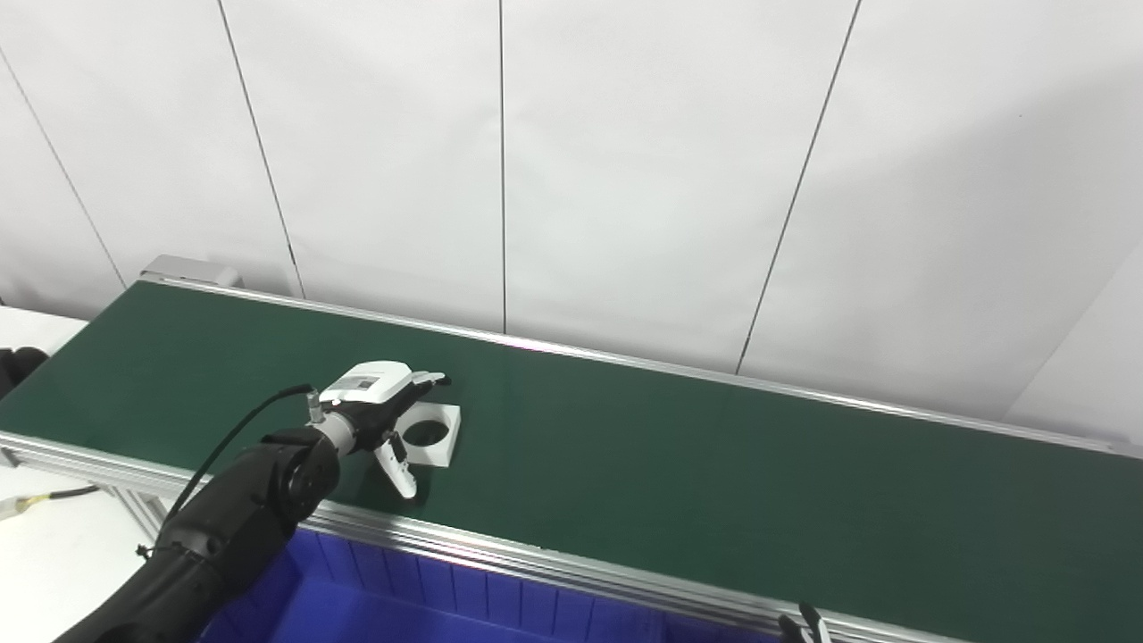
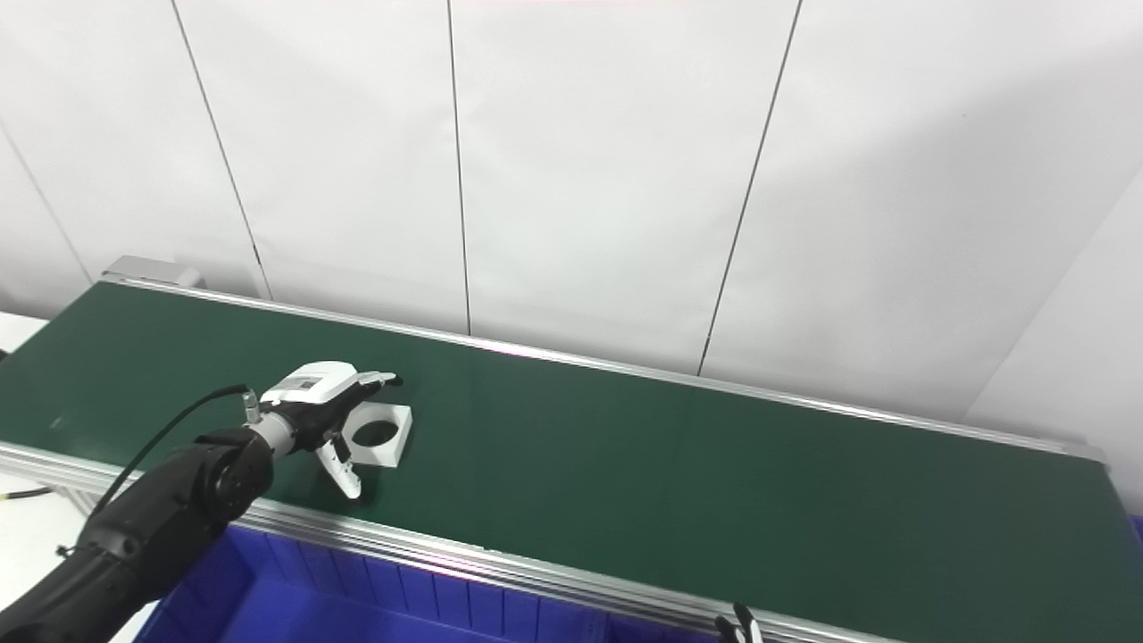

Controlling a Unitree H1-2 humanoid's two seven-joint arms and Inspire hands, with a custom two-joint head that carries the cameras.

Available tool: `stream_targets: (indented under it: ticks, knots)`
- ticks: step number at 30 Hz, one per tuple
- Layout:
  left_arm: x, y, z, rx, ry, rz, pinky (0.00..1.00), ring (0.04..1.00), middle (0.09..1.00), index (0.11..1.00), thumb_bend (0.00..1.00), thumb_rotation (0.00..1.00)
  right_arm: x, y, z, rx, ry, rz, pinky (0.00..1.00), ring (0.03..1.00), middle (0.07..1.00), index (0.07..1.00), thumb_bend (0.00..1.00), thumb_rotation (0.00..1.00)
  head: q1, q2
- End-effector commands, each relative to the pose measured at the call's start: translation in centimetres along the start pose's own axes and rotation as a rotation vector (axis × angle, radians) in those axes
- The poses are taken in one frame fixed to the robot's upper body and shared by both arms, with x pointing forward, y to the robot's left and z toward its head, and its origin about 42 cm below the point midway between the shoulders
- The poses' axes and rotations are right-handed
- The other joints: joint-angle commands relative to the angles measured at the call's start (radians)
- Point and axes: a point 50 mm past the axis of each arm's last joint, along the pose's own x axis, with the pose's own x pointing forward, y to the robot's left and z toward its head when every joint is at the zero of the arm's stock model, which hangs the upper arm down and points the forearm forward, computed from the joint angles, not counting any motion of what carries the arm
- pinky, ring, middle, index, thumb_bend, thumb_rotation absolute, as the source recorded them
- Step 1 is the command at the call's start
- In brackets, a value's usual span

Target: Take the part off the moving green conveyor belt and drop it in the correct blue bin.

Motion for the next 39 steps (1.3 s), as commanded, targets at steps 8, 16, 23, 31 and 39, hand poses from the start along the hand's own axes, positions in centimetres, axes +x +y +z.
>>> stream_targets:
  ticks: [8, 16, 23, 31, 39]
  knots:
    - [1.5, 1.3, 0.3, -0.045, -0.026, 0.22, 0.42, 0.445, 0.595, 0.722, 0.51, 0.0, 0.3, -0.4, 1.2, 0.032, -0.081, -0.019, 0.88, 0.887, 0.904, 0.99, 0.78, 0.61, -0.004, 0.007]
    - [2.5, 0.2, 2.0, -0.125, -0.109, 0.285, 0.4, 0.399, 0.489, 0.525, 0.5, 0.0, 0.2, -0.6, 1.2, 0.033, -0.08, -0.027, 0.86, 0.876, 0.893, 0.982, 0.78, 0.61, -0.006, 0.017]
    - [2.5, 0.7, 2.6, -0.16, -0.151, 0.295, 0.41, 0.414, 0.495, 0.501, 0.5, 0.0, 0.1, -0.6, 1.3, 0.034, -0.082, -0.033, 0.85, 0.864, 0.884, 0.974, 0.79, 0.6, -0.015, 0.025]
    - [0.7, 2.9, 3.6, -0.338, -0.222, 0.417, 0.29, 0.366, 0.443, 0.534, 0.5, 0.0, 0.1, -0.5, 1.7, 0.049, -0.088, -0.022, 0.85, 0.874, 0.889, 0.966, 0.8, 0.59, -0.069, 0.048]
    - [-2.1, 4.4, 5.3, -0.514, -0.378, 0.538, 0.27, 0.374, 0.46, 0.527, 0.5, 0.0, 0.0, 0.3, 2.5, 0.048, -0.122, -0.019, 0.82, 0.844, 0.882, 0.957, 0.78, 0.57, -0.186, 0.091]
